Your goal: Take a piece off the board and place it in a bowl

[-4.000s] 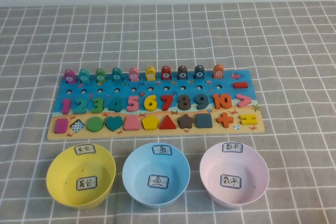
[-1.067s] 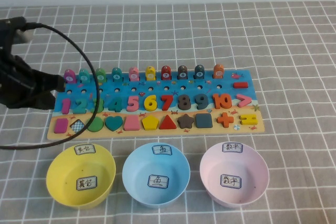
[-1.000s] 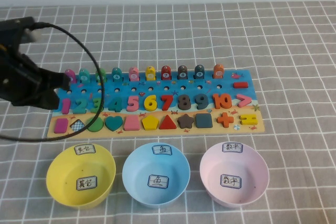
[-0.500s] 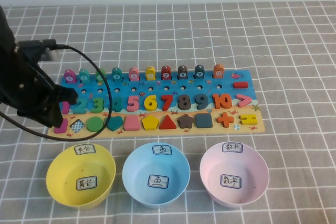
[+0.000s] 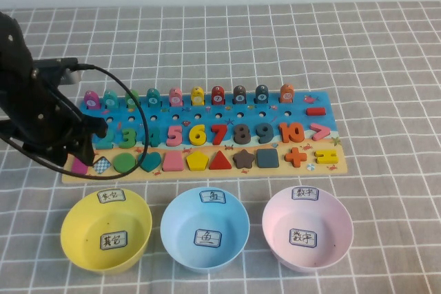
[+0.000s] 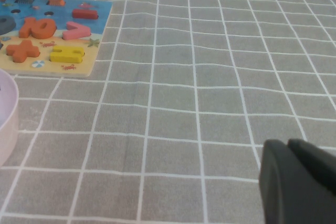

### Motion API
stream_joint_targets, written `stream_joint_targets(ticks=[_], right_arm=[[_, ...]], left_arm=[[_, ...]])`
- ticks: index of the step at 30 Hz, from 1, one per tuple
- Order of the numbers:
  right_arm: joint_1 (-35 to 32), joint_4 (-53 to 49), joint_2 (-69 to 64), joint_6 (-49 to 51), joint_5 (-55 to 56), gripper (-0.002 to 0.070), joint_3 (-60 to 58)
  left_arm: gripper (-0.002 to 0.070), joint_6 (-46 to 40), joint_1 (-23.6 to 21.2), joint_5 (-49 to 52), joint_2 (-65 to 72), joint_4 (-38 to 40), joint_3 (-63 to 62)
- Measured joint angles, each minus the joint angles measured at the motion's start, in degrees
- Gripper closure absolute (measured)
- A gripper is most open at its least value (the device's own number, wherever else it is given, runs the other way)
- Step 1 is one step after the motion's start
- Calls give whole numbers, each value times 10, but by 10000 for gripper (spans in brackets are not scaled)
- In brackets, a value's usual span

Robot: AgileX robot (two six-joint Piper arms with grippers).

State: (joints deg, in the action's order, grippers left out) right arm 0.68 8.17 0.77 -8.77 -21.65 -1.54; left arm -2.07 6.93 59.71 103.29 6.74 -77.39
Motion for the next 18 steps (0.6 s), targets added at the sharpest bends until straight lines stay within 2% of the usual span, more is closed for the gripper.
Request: stream_joint_targets(ticks=[18], right_arm=[[0, 0, 0, 0, 0, 694, 0]], left_arm=[[354, 2, 0, -33, 56, -39, -8]])
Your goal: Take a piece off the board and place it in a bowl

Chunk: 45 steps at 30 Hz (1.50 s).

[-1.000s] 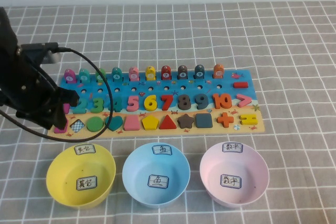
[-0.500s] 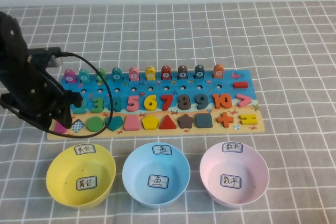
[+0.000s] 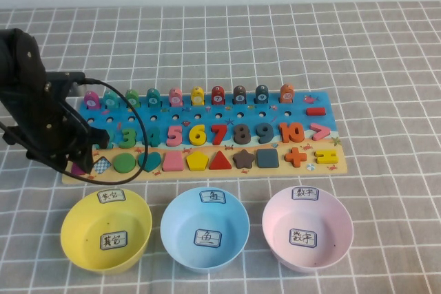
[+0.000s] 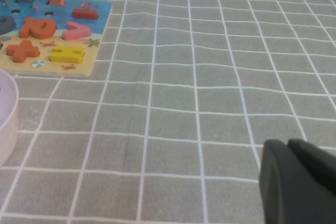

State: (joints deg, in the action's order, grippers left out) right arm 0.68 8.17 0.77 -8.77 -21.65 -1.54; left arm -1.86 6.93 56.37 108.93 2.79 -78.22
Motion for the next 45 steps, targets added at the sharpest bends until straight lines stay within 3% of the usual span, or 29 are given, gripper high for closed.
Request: stream_joint_targets(ticks=[32, 40, 45], right_arm=[[0, 0, 0, 0, 0, 694, 0], [0, 0, 0, 0, 0, 694, 0], [0, 0, 0, 0, 0, 694, 0]], left_arm=[[371, 2, 0, -4, 42, -14, -28], [477, 3, 0, -4, 43, -16, -28], [484, 9, 0, -4, 43, -14, -28]])
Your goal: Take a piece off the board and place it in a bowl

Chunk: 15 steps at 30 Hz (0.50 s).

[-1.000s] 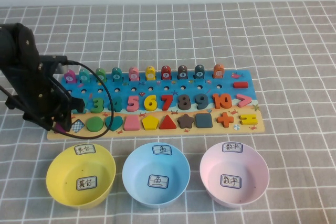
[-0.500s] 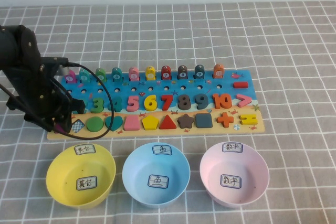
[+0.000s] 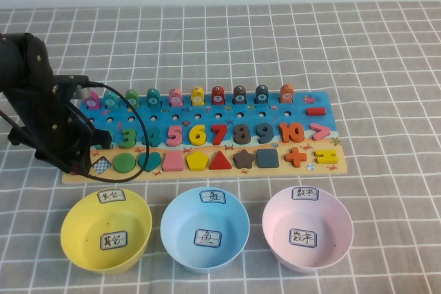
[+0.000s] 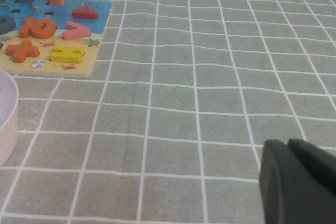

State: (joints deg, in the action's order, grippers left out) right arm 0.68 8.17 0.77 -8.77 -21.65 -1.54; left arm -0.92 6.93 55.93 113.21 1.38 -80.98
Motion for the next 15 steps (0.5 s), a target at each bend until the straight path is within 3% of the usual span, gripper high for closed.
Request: stream_joint_targets(ticks=[15], right_arm=[[0, 0, 0, 0, 0, 694, 0]], left_arm=[[485, 1, 0, 3, 0, 0, 0]])
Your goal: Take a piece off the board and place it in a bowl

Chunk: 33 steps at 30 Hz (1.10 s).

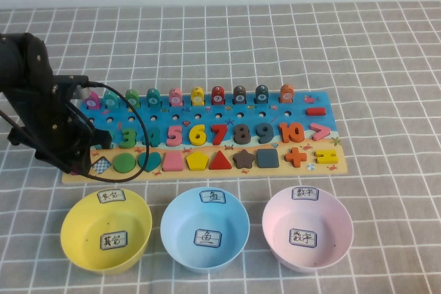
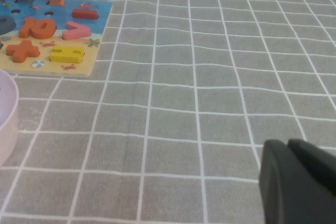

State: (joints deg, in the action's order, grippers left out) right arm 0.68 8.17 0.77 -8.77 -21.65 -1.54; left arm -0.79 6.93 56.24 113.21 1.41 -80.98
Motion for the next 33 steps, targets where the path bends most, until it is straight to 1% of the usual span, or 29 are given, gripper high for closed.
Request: stream_joint_targets(ticks=[11, 27, 33], right_arm=[[0, 0, 0, 0, 0, 694, 0], [0, 0, 0, 0, 0, 694, 0], [0, 0, 0, 0, 0, 694, 0]], left_arm=[[485, 0, 0, 1, 0, 0, -1], [487, -4, 1, 53, -1, 5, -39], [487, -10, 12, 59, -29, -1, -39]])
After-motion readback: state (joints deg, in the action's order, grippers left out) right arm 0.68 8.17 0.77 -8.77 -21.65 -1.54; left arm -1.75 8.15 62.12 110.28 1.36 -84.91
